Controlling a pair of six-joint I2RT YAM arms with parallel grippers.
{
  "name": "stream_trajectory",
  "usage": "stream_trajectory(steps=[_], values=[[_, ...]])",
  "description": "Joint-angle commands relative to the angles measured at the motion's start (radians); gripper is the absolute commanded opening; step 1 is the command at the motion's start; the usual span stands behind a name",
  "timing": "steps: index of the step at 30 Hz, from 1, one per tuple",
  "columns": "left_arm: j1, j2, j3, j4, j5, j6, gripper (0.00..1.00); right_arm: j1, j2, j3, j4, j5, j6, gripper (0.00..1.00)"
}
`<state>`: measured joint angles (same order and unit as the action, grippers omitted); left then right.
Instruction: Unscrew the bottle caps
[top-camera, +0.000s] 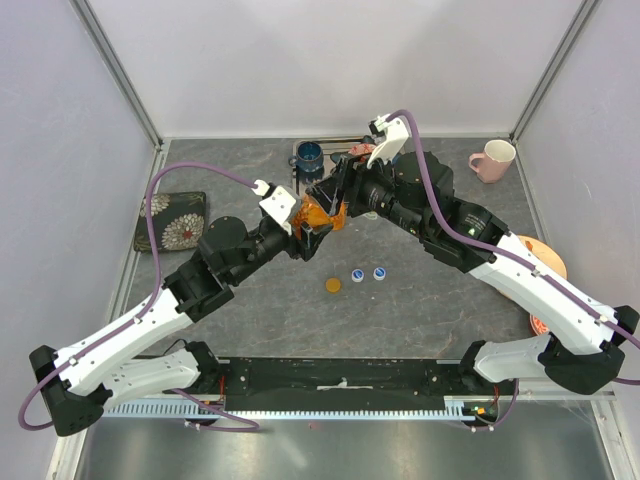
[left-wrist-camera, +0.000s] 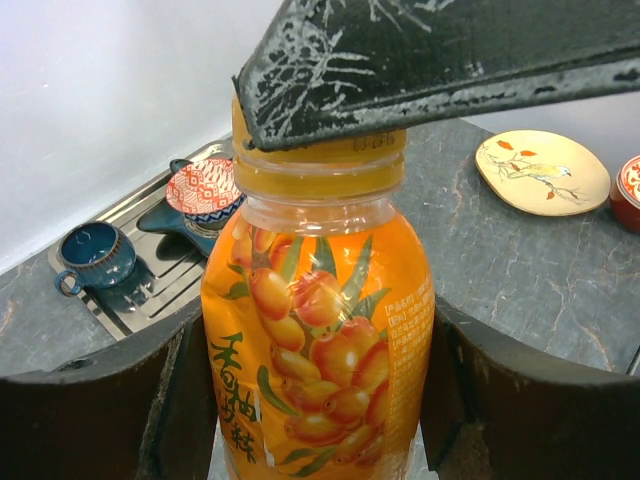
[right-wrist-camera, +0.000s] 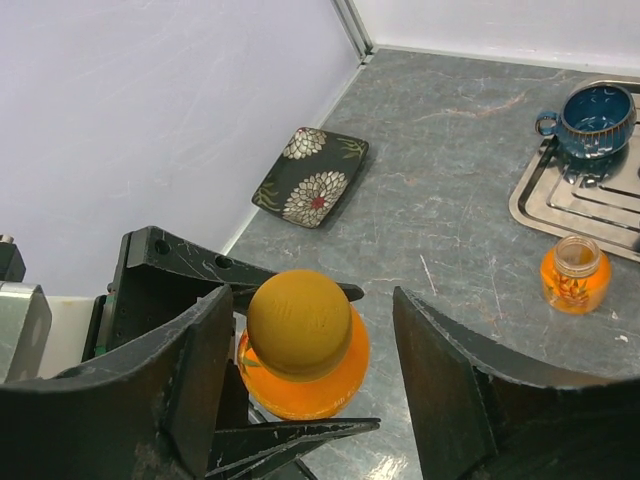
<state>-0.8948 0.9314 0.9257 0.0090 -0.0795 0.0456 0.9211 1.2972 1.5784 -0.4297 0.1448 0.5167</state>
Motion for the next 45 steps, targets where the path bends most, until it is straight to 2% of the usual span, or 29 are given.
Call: stream_trajectory(steps=[1, 7, 10, 16, 17, 20, 22, 25, 26, 28, 29, 31, 32, 35, 38, 41, 42, 45], values=[[-0.009, -0.016, -0.004, 0.037, -0.019, 0.036, 0.04, 0.005, -0.007, -0.011, 0.039, -0.004, -0.001, 0.70], [-0.009, -0.017, -0.007, 0.039, -0.006, 0.033, 0.04, 0.005, -0.007, -0.029, 0.048, -0.036, -0.012, 0.64], [-0.009, -0.016, -0.005, 0.039, -0.005, 0.031, 0.05, 0.005, -0.012, -0.037, 0.048, -0.043, -0.014, 0.54], [-0.009, -0.019, -0.004, 0.040, 0.006, 0.027, 0.05, 0.005, -0.033, -0.055, 0.049, -0.056, -0.030, 0.27], [-0.010, -0.023, -0.004, 0.042, 0.017, 0.028, 0.05, 0.005, -0.039, -0.063, 0.061, -0.066, -0.049, 0.17], [-0.010, -0.035, -0.010, 0.042, 0.067, 0.027, 0.04, 0.005, -0.062, -0.069, 0.068, -0.114, -0.078, 0.00], [-0.009, -0.046, -0.011, 0.046, 0.125, 0.011, 0.03, 0.005, -0.079, -0.066, 0.071, -0.198, -0.135, 0.00], [-0.004, -0.075, -0.001, 0.040, 0.315, -0.024, 0.02, 0.005, -0.102, -0.046, 0.054, -0.361, -0.222, 0.00], [0.002, -0.088, 0.005, 0.033, 0.445, -0.035, 0.02, 0.005, -0.108, -0.040, 0.045, -0.396, -0.240, 0.00], [0.019, -0.082, 0.047, 0.004, 0.576, -0.081, 0.02, 0.005, -0.127, -0.021, 0.008, -0.495, -0.305, 0.00], [0.026, -0.077, 0.062, -0.003, 0.697, -0.098, 0.02, 0.005, -0.131, -0.015, 0.002, -0.534, -0.325, 0.00], [0.054, -0.062, 0.097, 0.005, 0.815, -0.168, 0.02, 0.005, -0.160, -0.021, -0.003, -0.644, -0.366, 0.00], [0.062, -0.059, 0.104, 0.035, 0.921, -0.194, 0.02, 0.005, -0.173, -0.027, -0.003, -0.700, -0.383, 0.00], [0.086, -0.042, 0.110, 0.106, 1.093, -0.294, 0.04, 0.005, -0.249, -0.102, 0.081, -0.853, -0.383, 0.00], [0.112, -0.013, 0.119, 0.167, 1.225, -0.378, 0.06, 0.005, -0.280, -0.118, 0.083, -0.928, -0.394, 0.00], [0.135, 0.026, 0.110, 0.316, 1.303, -0.499, 0.06, 0.005, -0.285, -0.126, 0.083, -0.988, -0.397, 0.00], [0.145, 0.033, 0.096, 0.403, 1.311, -0.559, 0.06, 0.005, -0.289, -0.127, 0.085, -1.005, -0.386, 0.00], [0.168, 0.052, 0.073, 0.499, 1.340, -0.644, 0.06, 0.005, -0.315, -0.142, 0.111, -1.077, -0.376, 0.00]])
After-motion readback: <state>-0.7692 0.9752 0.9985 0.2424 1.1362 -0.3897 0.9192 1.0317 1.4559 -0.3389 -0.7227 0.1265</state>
